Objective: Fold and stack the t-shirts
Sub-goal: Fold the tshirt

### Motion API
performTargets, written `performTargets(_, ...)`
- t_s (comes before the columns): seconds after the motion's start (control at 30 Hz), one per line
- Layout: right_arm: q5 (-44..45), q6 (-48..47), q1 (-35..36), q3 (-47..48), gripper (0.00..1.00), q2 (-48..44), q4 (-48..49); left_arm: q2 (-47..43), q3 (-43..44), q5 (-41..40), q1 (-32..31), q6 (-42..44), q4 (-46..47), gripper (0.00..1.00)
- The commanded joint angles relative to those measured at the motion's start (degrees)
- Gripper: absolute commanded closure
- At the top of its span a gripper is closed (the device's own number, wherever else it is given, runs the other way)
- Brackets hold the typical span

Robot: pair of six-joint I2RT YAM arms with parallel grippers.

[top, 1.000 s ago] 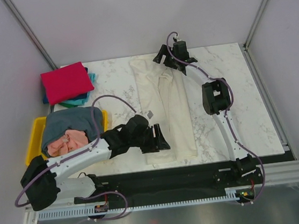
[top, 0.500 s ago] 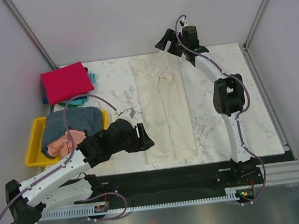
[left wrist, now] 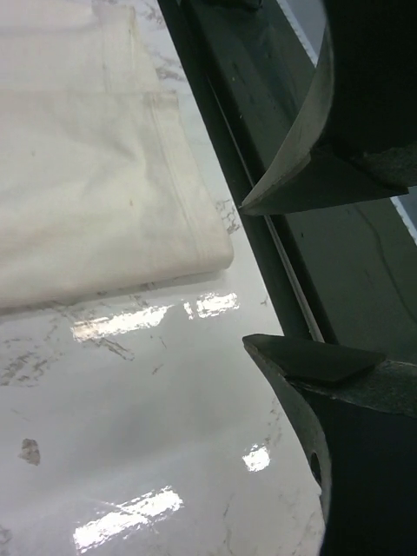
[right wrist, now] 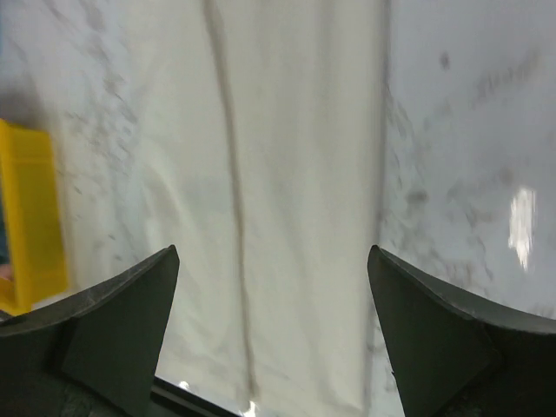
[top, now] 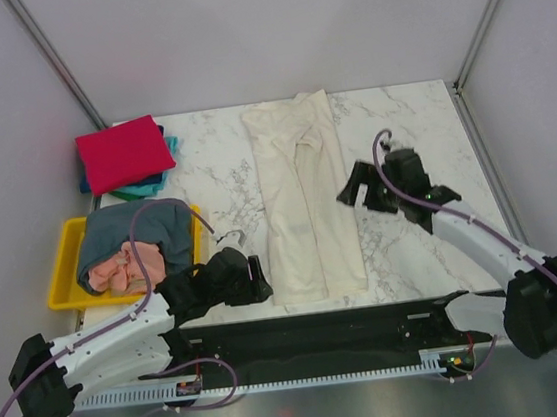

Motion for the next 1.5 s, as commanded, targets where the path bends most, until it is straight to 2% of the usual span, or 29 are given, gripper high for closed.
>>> performTargets(0.0, 5.02, 4.76, 4.59, -10.74, 0.03, -8.28, -7.22, 1.02, -4.72, 0.45, -0.33, -4.65, 8.86, 0.36)
performTargets(0.23, 8.18, 11.44, 13.57, -25.06, 0.05, -17.87, -11.0, 5.15, -8.86, 1.77, -0.59, -8.78, 16.17, 0.37)
performTargets(0.47, 8.44, 18.56, 20.07, -31.68, 0.09, -25.95, -12.41, 8.76, -10.7, 1.6, -1.64, -11.07, 18.89, 0.38)
performTargets(0.57, 8.45, 20.14, 22.62, -34.14, 0.13, -25.27, -10.13, 9.2, -12.02, 1.42, -1.73, -11.95, 20.3, 0.38)
performTargets(0.6, 8.36, 20.5, 23.06, -34.58, 0.19, -24.74, -8.99, 9.37, -12.37, 1.33, -1.82, -12.12, 20.57, 0.39)
performTargets(0.67, 7.83, 20.85, 23.85, -35.28, 0.25, -22.99, -7.67, 9.9, -12.64, 1.51, -2.09, -12.3, 20.83, 0.41)
performTargets(0.7, 7.92, 21.2, 24.81, -35.55, 0.35, -22.63, -6.62, 10.07, -12.64, 1.51, -2.09, -12.3, 20.92, 0.41)
performTargets(0.77, 8.44, 21.64, 25.44, -36.25, 0.45, -21.57, -5.3, 10.69, -12.64, 1.33, -2.26, -12.3, 21.27, 0.43)
performTargets(0.8, 8.45, 21.55, 25.61, -36.42, 0.58, -21.22, -5.03, 10.87, -12.64, 1.25, -2.35, -12.39, 21.62, 0.43)
performTargets(0.9, 8.45, 21.56, 25.96, -35.82, 0.75, -19.99, -5.02, 11.74, -13.34, 1.24, -2.52, -13.0, 23.63, 0.48)
performTargets(0.97, 9.75, 20.94, 26.05, -35.11, 0.78, -19.64, -5.73, 12.97, -13.78, 1.25, -2.88, -13.18, 24.96, 0.51)
performTargets(1.03, 10.64, 20.5, 25.97, -33.97, 0.83, -19.55, -6.87, 14.11, -13.96, 1.42, -3.22, -13.27, 26.98, 0.6)
performTargets(1.07, 10.73, 19.98, 26.05, -33.62, 0.85, -19.63, -7.05, 14.82, -13.87, 1.42, -3.4, -13.27, 27.68, 0.67)
performTargets(1.1, 10.56, 19.71, 26.05, -32.66, 0.9, -19.55, -7.57, 15.95, -13.7, 1.51, -3.49, -13.01, 28.3, 0.85)
performTargets(1.17, 10.47, 18.57, 26.05, -31.42, 0.95, -19.55, -9.23, 16.58, -12.65, 1.68, -3.67, -12.74, 28.83, 0.96)
performTargets(1.2, 11.08, 18.04, 26.05, -29.59, 1.0, -19.81, -10.99, 16.23, -12.12, 1.68, -3.84, -12.13, 28.75, 0.98)
performTargets(1.23, 14.04, 17.69, 26.23, -28.18, 1.0, -20.24, -13.61, 15.79, -11.77, 1.6, -4.19, -12.04, 28.31, 0.98)
performTargets(1.27, 15.9, 17.34, 26.49, -26.77, 1.0, -20.86, -19.03, 15.01, -10.02, 1.51, -4.28, -12.47, 24.22, 0.98)
performTargets(1.37, 19.08, 17.24, 27.89, -21.5, 1.0, -26.03, -27.05, 8.34, -5.27, -1.64, -7.44, -14.49, 13.59, 0.98)
performTargets(1.47, 19.69, 18.3, 27.81, -19.2, 1.0, -31.58, -30.51, 1.83, -2.72, -1.93, -9.47, -16.95, 8.89, 0.98)
